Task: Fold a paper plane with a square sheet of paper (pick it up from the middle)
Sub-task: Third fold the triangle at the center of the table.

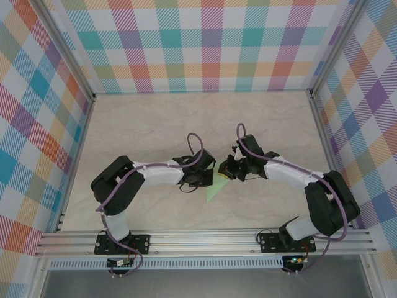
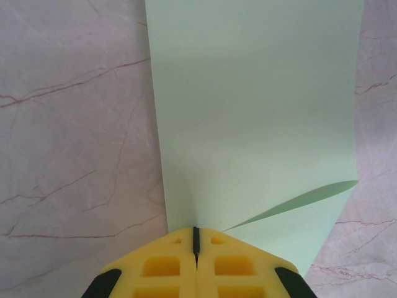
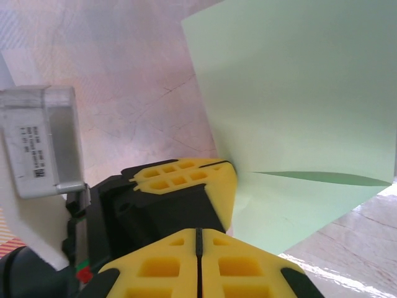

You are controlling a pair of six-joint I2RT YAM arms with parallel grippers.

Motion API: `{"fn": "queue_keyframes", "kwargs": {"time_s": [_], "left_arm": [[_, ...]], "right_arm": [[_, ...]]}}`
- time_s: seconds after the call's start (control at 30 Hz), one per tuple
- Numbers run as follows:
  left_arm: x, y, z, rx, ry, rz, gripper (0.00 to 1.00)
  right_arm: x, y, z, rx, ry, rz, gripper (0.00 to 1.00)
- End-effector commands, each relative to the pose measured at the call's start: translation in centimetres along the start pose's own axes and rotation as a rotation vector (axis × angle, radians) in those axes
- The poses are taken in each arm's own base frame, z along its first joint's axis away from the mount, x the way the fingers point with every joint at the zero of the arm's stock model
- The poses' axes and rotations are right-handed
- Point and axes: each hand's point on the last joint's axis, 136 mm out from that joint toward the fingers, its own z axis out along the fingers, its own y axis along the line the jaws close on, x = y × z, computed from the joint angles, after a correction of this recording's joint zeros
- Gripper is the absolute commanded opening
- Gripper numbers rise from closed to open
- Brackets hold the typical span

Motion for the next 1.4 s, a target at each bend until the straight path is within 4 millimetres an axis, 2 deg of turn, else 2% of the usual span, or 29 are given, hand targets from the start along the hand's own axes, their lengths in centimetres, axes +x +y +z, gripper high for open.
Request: {"fn": "queue_keyframes", "kwargs": {"time_s": [0.0,0.33,0.8,1.03,1.37], "left_arm": [[2.3,2.3,0.8,-0.108,0.08,0.03,0.02],[2.6,2.3,0.9,-0.095,0.089,0.031,0.02],[2.7,2.4,1.1,-0.104,0.093,0.042,0.02],[2.8,2.6,1.2,-0.117,0.097,0.049,0.02],[3.2,2.6,1.9,-0.117,0.116,0.058,0.02]], "right_arm": [[0.2,0.6,-1.0,0.006,0.008,-0.013,0.07],[0.1,1.2,-0.9,-0.006,0.025,-0.037,0.08],[0.2,-0.8,1.3,-0.024,0.058,-0.1,0.07],[0.0,-3.2,3.3,-0.008,0.075,-0.074,0.04],[0.6,-8.3,5.0,0.084,0.079,-0.059,0.03]]}}
